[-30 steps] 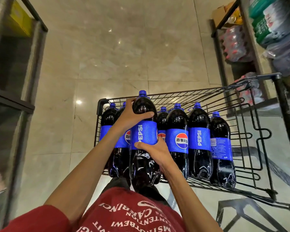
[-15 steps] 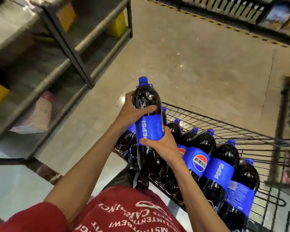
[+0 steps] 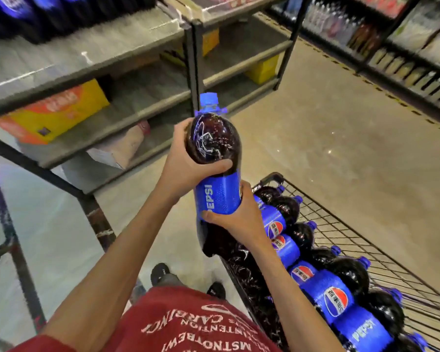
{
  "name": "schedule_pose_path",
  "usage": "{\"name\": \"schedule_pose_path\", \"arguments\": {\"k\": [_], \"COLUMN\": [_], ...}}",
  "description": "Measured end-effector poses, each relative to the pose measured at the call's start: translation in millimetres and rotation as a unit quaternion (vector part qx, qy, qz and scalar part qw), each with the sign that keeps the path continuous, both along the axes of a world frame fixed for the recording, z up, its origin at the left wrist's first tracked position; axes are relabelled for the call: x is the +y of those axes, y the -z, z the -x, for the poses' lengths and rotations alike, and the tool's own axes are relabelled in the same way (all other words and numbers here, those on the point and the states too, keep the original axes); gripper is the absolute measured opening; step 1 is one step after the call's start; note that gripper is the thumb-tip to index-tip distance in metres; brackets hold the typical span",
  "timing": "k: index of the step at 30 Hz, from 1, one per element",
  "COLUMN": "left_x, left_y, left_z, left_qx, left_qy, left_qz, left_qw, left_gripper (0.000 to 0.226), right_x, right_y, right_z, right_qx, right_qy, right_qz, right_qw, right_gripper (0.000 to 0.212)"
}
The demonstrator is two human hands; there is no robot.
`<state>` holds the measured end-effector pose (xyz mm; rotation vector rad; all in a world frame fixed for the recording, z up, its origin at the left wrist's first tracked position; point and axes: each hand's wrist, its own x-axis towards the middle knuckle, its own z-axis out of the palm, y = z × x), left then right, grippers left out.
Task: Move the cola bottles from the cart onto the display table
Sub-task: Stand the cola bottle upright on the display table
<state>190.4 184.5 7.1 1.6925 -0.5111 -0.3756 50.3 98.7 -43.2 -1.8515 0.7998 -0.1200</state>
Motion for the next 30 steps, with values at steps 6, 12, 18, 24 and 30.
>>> {"name": "schedule_pose_path", "arguments": {"k": [6, 12, 18, 24, 30], "left_x": [69, 145, 215, 274, 307], "left_y": [-20, -25, -30, -29, -23], "left_z": [-34, -81, -128, -170, -205], "left_qx": [-0.024, -0.047, -0.071, -0.086, -0.084], "left_qy": [-0.059, -0.128, -0.168, -0.223, -0.265], "left_qz": [0.022, 0.020, 0.033, 0.032, 0.029], "left_qw": [0.998, 0.991, 0.983, 0.970, 0.960], "left_gripper": [0.105, 0.102, 0.100, 0.104, 0.102], "right_x": [40, 100, 164, 213, 241], "right_y": [-10, -14, -10, -6, -1], "right_z": [-54, -120, -185, -242, -293], "right_qx": [-0.031, -0.055, -0.076, -0.083, -0.086], "right_qy": [-0.080, -0.153, -0.199, -0.250, -0.290], "right_qz": [0.010, 0.019, 0.012, -0.001, -0.022], "right_qw": [0.996, 0.987, 0.977, 0.965, 0.953], "right_gripper": [0.088, 0.088, 0.088, 0.087, 0.088]}}
